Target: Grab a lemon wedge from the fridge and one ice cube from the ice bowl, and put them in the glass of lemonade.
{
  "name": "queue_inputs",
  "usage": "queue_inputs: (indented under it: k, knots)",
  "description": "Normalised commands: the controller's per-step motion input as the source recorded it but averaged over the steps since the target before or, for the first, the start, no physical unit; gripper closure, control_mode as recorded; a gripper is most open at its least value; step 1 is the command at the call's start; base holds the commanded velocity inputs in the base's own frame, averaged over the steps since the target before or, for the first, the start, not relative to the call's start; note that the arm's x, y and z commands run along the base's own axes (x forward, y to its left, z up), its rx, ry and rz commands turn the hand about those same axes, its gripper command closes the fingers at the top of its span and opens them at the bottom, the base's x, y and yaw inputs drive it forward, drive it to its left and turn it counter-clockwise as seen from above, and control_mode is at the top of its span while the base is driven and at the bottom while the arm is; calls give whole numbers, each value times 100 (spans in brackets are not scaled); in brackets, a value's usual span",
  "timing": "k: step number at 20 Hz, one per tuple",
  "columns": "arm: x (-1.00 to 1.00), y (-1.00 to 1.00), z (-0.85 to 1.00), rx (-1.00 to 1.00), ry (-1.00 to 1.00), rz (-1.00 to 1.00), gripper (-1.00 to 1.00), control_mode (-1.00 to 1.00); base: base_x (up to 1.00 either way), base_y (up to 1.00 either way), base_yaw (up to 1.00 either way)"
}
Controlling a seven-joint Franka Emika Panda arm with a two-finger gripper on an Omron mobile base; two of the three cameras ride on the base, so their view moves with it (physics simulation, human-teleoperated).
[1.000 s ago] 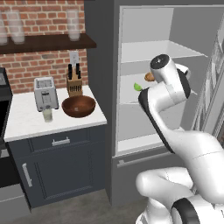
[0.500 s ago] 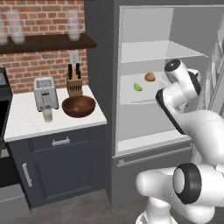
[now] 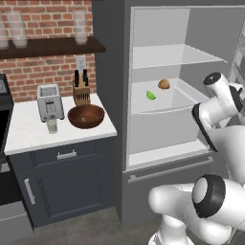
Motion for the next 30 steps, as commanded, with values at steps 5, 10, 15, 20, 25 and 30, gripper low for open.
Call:
queue_inputs:
  k: [5,10,15,20,25,30]
  knots:
    - [-67,-77,-15,0,-15,-7,-100,-100,0,0,0]
    - [-29,42,0,11,-40,-2,-100,-100,0,0,0]
    - [-16,100,-12,29,-49,-8,-100,-100,0,0,0]
    - [-28,100,-6,27,-51,-10,-100,-100,0,0,0]
    - [-42,100,-9,31,-28,-5,-100,-100,0,0,0]
    - [-36,100,-6,34,-3,0,-100,-100,0,0,0]
